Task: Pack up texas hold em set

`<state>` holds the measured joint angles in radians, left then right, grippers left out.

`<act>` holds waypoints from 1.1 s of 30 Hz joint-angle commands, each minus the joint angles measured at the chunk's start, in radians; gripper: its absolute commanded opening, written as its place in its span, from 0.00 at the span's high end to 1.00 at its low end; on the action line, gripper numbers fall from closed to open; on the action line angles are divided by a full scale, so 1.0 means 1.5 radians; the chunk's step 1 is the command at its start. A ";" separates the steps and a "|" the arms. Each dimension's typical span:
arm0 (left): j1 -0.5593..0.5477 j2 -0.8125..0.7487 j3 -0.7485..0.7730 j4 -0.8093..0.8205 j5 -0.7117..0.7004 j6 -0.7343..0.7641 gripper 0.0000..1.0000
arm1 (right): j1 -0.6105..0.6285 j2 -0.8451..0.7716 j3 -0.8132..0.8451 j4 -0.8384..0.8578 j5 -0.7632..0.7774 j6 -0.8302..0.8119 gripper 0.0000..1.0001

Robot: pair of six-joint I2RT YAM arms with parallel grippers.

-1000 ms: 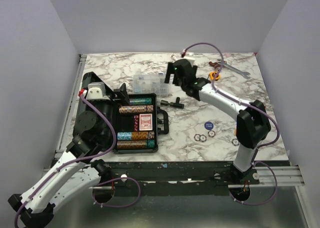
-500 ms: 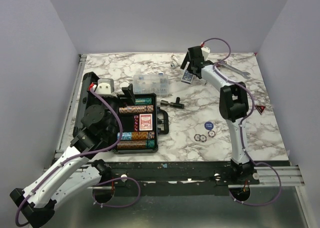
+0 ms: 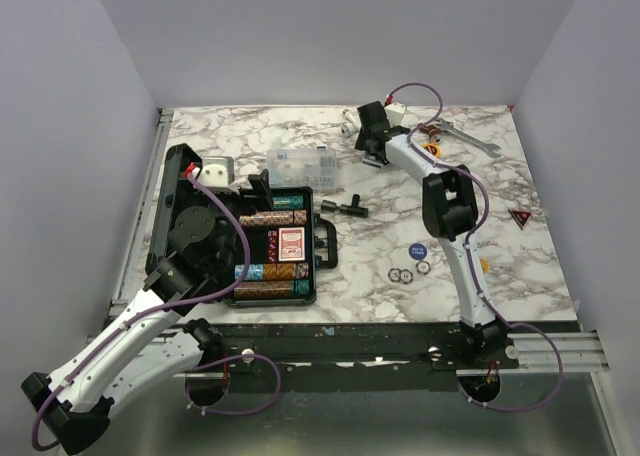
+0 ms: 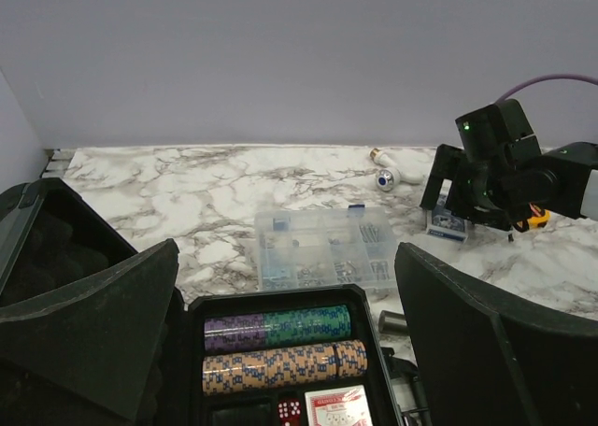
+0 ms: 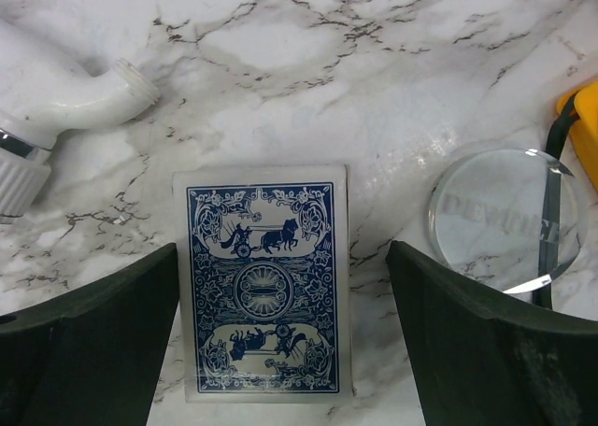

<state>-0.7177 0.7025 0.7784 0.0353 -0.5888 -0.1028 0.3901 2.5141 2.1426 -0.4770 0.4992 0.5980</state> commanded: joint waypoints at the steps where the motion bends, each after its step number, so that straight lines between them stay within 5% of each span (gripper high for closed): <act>1: -0.004 0.003 0.024 -0.003 0.013 -0.005 0.02 | 0.020 0.031 0.001 -0.047 0.089 -0.025 0.11; 15: -0.003 0.023 0.122 -0.066 0.083 -0.070 0.02 | 0.022 -0.004 -0.003 -0.024 0.031 -0.029 0.37; 22: -0.003 0.021 0.148 -0.084 0.077 -0.020 0.02 | 0.022 -0.121 -0.107 0.042 0.005 -0.017 0.42; 33: -0.006 -0.092 0.037 -0.007 0.023 0.033 0.02 | 0.109 -0.402 -0.355 0.100 -0.028 0.081 0.43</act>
<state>-0.7212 0.6029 0.8421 -0.0463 -0.5232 -0.0990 0.4610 2.0537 1.7031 -0.3958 0.4870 0.6228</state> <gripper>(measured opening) 0.984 0.669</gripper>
